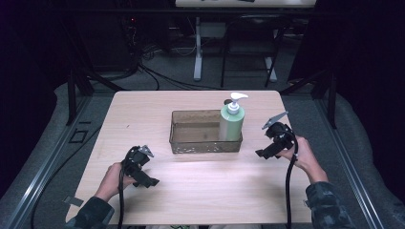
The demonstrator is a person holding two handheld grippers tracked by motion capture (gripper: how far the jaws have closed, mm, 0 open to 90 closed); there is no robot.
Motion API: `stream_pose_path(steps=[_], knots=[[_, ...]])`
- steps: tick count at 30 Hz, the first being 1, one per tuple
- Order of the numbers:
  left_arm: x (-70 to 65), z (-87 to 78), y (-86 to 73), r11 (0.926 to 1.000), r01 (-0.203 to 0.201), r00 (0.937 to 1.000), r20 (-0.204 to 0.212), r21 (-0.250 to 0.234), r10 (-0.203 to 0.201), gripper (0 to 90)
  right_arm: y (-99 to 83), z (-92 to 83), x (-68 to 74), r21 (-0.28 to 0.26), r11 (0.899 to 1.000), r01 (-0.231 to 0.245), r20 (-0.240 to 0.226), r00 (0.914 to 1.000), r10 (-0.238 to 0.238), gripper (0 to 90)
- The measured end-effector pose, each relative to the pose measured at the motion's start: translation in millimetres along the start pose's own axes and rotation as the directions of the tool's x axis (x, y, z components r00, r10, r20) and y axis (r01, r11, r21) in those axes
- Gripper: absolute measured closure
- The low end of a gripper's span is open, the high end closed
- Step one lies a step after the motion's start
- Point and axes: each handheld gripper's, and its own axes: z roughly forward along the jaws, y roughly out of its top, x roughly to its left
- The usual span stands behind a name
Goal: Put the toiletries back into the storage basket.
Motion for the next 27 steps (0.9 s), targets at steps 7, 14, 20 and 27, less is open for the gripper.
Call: stream_pose_path(steps=[7,14,20,27], knots=[[0.2,0.5,0.0,1.0,-0.001,1.0,0.001,0.002,0.001,0.0,-37.4,25.6,2.4,-0.004,0.999,-0.045,0.002,0.999,0.045,3.7],[-0.2,1.2,0.4,1.0,-0.003,1.0,0.002,0.007,0.003,0.0,-60.6,34.1,0.0,0.006,0.995,-0.099,-0.001,0.995,0.1,2.5],[-0.9,2.2,2.2,0.9999,-0.008,1.0,-0.001,0.013,0.008,0.0,-67.6,44.6,3.7,0.073,0.992,-0.101,0.001,0.9949,0.101,0.0],[-1.3,3.6,3.6,0.9997,-0.017,0.9999,0.0,0.019,0.017,0.0,-75.2,43.3,-1.7,0.065,0.99,-0.127,0.018,0.9918,0.127,0.0]])
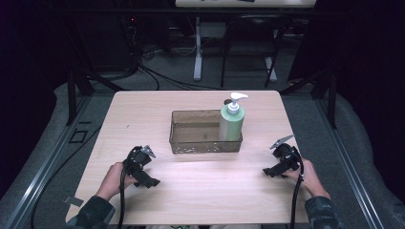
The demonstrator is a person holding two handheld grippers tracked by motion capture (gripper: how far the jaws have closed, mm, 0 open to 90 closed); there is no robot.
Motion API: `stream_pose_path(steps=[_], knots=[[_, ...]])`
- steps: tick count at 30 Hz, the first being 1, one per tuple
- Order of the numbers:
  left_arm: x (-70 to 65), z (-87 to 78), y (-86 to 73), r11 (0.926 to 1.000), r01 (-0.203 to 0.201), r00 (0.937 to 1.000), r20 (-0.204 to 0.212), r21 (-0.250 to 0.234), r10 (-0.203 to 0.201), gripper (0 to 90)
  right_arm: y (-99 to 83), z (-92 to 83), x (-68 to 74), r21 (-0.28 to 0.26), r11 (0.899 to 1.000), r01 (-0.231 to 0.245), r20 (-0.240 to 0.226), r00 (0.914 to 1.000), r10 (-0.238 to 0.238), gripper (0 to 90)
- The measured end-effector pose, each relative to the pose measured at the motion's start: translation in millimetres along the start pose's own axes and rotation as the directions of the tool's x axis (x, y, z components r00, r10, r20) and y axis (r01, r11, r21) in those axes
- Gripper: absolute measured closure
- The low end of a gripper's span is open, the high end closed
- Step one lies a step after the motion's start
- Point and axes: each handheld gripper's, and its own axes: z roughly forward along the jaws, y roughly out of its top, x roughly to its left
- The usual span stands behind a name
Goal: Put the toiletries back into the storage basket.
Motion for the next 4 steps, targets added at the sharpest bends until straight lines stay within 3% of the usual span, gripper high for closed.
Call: stream_pose_path(steps=[4], knots=[[0.4,1.0,0.3,1.0,0.0,1.0,0.004,0.003,0.0,0.0,-2.7,1.0,-3.2,-0.002,1.0,-0.015,-0.004,0.9999,0.015,0.0]])
